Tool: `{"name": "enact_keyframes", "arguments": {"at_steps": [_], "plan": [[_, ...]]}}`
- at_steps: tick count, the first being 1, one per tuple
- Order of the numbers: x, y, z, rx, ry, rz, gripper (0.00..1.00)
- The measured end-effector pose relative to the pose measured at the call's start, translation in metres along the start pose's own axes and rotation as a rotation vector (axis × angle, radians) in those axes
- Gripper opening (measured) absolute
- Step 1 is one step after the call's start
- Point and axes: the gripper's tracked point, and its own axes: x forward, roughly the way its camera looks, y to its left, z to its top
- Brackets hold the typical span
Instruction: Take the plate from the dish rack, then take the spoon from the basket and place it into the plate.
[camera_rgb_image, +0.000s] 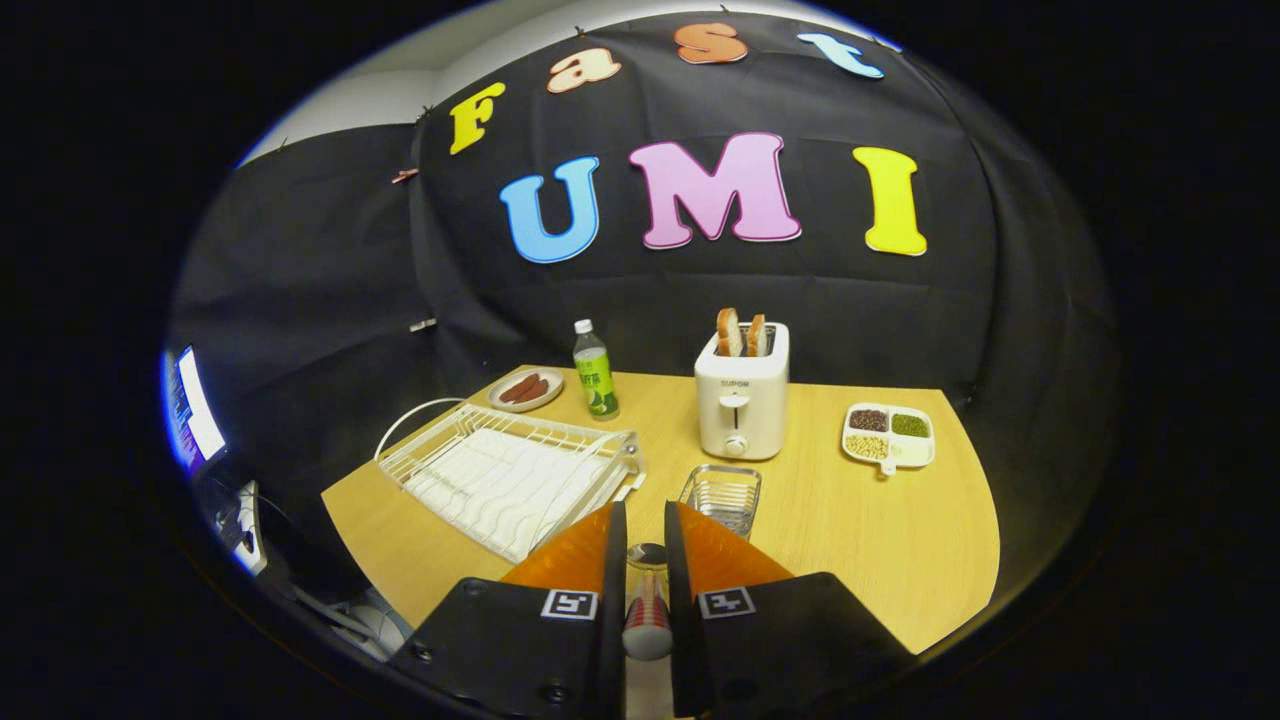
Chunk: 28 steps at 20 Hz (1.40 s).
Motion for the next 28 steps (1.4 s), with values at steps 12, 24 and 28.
{"name": "enact_keyframes", "arguments": {"at_steps": [12, 24, 28], "plan": [[0.023, 0.027, -0.098, -0.088, 0.154, 0.089, 0.22], [0.017, 0.022, -0.093, -0.044, 0.183, 0.075, 0.81], [0.011, 0.015, -0.055, -0.016, 0.137, 0.012, 0.96]]}}
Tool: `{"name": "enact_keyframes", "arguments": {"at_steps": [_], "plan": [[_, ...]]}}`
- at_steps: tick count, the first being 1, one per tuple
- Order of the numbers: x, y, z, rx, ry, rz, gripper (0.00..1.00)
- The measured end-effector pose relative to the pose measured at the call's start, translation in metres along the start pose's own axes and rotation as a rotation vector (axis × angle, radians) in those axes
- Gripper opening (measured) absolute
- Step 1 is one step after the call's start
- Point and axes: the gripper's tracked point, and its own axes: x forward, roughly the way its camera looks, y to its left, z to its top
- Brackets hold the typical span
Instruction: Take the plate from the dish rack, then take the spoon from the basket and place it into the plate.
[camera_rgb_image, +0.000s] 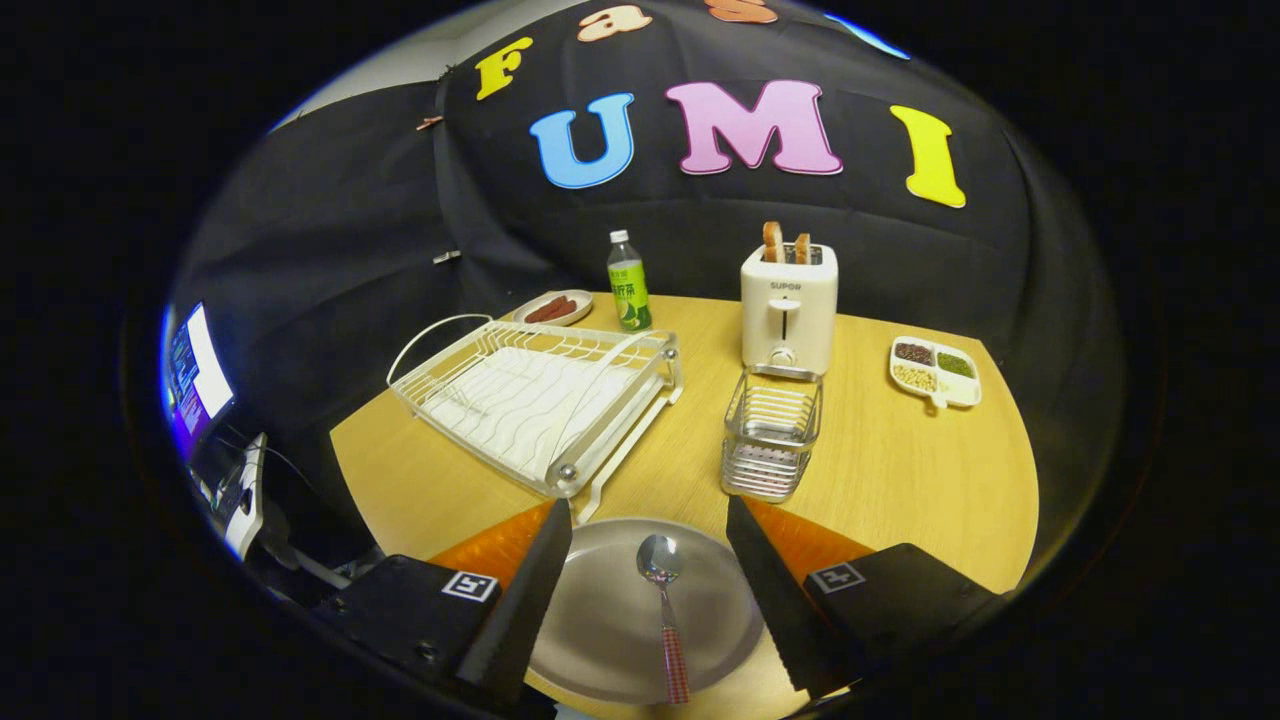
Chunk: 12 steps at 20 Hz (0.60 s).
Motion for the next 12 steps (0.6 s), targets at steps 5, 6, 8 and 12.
{"name": "enact_keyframes", "arguments": {"at_steps": [5, 6, 8, 12], "plan": [[-0.031, -0.002, 0.079, 0.046, -0.153, -0.116, 0.98], [-0.038, -0.001, 0.095, 0.048, -0.183, -0.15, 0.98], [-0.059, -0.003, 0.13, 0.059, -0.259, -0.224, 0.99], [-0.095, 0.001, 0.177, 0.104, -0.382, -0.332, 0.98]]}}
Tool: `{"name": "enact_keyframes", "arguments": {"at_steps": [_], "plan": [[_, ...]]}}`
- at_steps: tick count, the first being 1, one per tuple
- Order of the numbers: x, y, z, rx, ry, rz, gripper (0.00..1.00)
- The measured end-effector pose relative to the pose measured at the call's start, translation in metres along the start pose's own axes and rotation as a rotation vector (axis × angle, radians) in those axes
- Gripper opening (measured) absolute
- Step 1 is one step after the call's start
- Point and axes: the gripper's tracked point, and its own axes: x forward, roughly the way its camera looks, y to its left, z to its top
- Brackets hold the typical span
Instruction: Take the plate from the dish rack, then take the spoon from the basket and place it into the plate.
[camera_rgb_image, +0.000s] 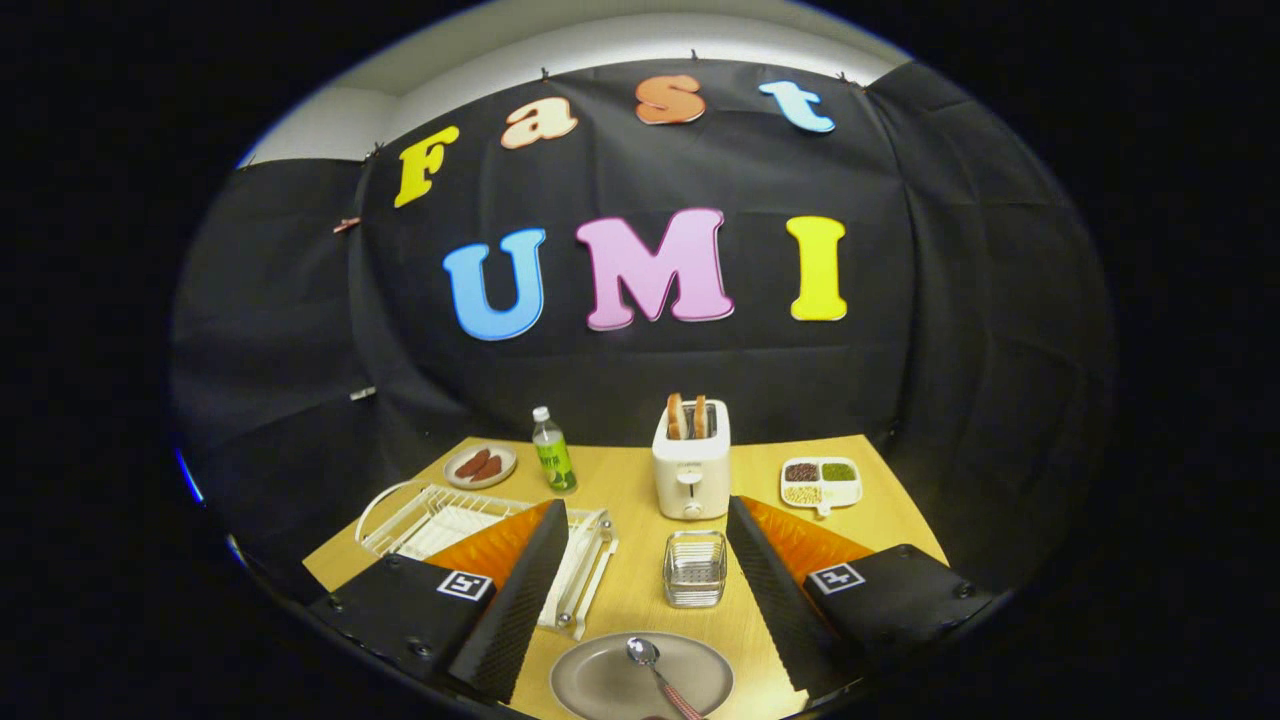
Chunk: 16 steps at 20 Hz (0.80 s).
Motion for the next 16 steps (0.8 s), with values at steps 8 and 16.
{"name": "enact_keyframes", "arguments": {"at_steps": [8, 16], "plan": [[-0.027, 0.006, 0.033, -0.011, -0.105, -0.134, 0.98], [-0.017, 0.034, 0.014, -0.033, -0.048, -0.119, 0.98]]}}
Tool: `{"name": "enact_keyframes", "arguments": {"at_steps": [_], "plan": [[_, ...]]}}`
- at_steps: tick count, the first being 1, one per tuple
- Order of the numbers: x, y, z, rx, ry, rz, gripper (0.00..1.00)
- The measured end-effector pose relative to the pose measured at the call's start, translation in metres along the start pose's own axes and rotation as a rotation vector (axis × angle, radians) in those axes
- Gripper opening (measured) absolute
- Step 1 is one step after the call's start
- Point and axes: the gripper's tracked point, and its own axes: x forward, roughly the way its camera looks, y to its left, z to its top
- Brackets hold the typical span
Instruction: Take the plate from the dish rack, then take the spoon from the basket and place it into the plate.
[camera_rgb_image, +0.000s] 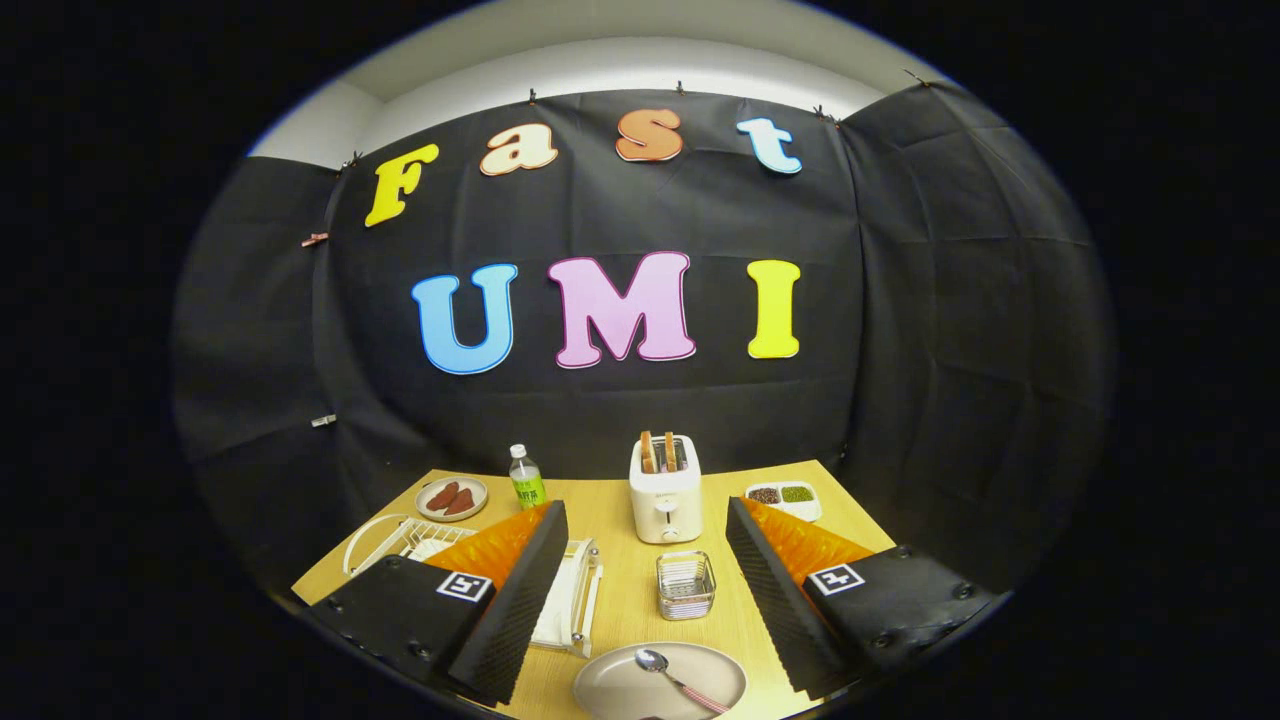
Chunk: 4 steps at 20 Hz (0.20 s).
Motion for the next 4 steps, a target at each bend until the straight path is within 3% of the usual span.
{"name": "enact_keyframes", "arguments": {"at_steps": [4], "plan": [[0.0048, 0.0094, -0.001, 0.012, 0.005, 0.01, 0.98]]}}
